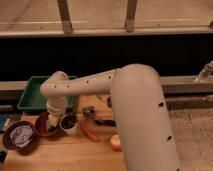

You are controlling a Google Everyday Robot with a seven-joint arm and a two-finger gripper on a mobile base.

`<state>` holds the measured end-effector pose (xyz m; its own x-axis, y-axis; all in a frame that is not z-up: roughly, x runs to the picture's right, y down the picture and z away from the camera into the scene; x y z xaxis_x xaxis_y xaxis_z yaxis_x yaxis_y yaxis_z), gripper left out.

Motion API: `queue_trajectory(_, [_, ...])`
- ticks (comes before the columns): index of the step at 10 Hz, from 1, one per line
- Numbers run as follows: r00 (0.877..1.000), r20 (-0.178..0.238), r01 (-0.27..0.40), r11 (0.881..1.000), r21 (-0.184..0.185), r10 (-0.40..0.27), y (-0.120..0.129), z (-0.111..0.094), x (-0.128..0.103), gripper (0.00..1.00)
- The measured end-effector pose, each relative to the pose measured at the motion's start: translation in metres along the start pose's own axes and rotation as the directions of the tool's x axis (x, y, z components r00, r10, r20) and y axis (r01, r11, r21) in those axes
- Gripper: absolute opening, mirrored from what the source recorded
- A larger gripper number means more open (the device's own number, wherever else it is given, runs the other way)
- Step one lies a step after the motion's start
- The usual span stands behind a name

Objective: Place sponge in tray

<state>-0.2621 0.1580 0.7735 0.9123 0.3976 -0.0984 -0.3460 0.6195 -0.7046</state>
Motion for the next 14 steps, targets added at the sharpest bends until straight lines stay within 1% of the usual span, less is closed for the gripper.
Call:
queue_trajectory(1, [1.0, 0.01, 0.009, 1.0, 0.008, -0.009, 0.001, -0.004, -0.003, 0.0])
queue_trajectory(2, [0.999, 0.035, 0.014, 1.0, 0.021, -0.014, 0.001, -0.017, -0.007, 0.0])
queue_trajectory(3, [0.999, 0.048, 0.016, 0.999, 0.031, -0.018, 0.0, -0.025, -0.008, 0.0])
queue_trajectory(5, [0.996, 0.086, 0.026, 0.997, 0.075, -0.032, -0.004, -0.055, -0.011, 0.0])
queue_trajectory(6, [0.994, 0.103, 0.016, 0.995, 0.097, -0.027, -0.008, -0.068, -0.01, 0.0])
queue_trajectory(7, [0.992, 0.121, 0.007, 0.992, 0.123, -0.022, -0.016, -0.08, -0.008, 0.0])
queue_trajectory(8, [0.988, 0.154, -0.023, 0.988, 0.15, -0.001, -0.035, -0.099, -0.003, 0.0])
queue_trajectory(9, [0.985, 0.175, -0.034, 0.987, 0.158, 0.006, -0.048, -0.107, -0.003, 0.0])
queue_trajectory(10, [0.981, 0.191, -0.049, 0.986, 0.158, 0.018, -0.063, -0.112, -0.002, 0.0])
queue_trajectory(11, [0.976, 0.214, -0.062, 0.987, 0.149, 0.029, -0.08, -0.115, -0.002, 0.0])
queue_trajectory(12, [0.964, 0.264, -0.077, 0.99, 0.12, 0.043, -0.105, -0.116, -0.006, 0.0])
queue_trajectory(14, [0.941, 0.336, -0.08, 0.994, 0.076, 0.05, -0.125, -0.116, -0.017, 0.0])
